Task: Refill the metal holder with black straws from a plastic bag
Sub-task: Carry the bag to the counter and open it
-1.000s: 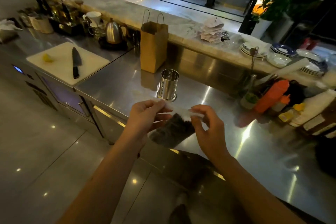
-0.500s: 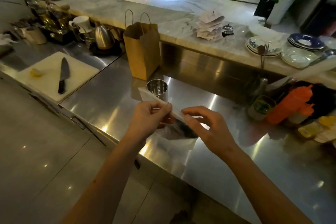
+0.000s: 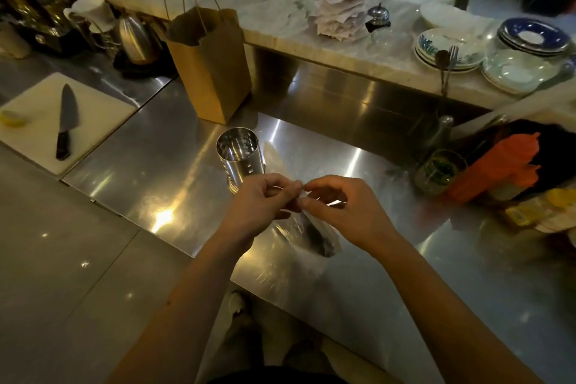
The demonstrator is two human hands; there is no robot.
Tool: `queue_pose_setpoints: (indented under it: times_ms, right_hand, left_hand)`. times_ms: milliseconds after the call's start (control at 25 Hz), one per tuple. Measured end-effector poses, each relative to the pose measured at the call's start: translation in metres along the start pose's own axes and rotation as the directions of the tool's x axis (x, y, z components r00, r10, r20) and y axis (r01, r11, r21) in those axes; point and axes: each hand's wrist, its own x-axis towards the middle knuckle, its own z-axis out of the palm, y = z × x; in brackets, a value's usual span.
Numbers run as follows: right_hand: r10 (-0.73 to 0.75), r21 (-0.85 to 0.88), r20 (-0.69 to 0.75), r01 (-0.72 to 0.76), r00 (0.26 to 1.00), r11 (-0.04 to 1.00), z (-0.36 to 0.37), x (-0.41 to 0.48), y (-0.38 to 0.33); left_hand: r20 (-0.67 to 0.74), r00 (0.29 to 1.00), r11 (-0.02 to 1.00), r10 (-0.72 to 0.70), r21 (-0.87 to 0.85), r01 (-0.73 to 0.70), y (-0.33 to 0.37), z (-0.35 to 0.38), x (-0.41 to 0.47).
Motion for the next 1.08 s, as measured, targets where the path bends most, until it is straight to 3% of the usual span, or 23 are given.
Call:
queue_pose_setpoints:
  times_ms: [120,600,1080]
  right_hand:
    - [0.038,-0.027,0.002,-0.038,0.999,0.999,0.005,0.007,0.001]
    - [0.113,-0.034,-0.225,-0.123,0.968,0.992,0.042,0.033,-0.004]
    - [0.265,0.077,-0.365,-0.254,0.892,0.964,0.051,0.054,0.003]
  left_hand:
    - [0.036,0.999,0.999,-0.020,-0.046,0.022,-0.005,-0.002,0.010]
    - [0.251,0.968,0.984,0.026,-0.178,0.020,-0.022,-0.030,0.052]
    - [0.216,0.975,0.988,0.051,-0.151,-0.018,-0.015,-0.035,0.079]
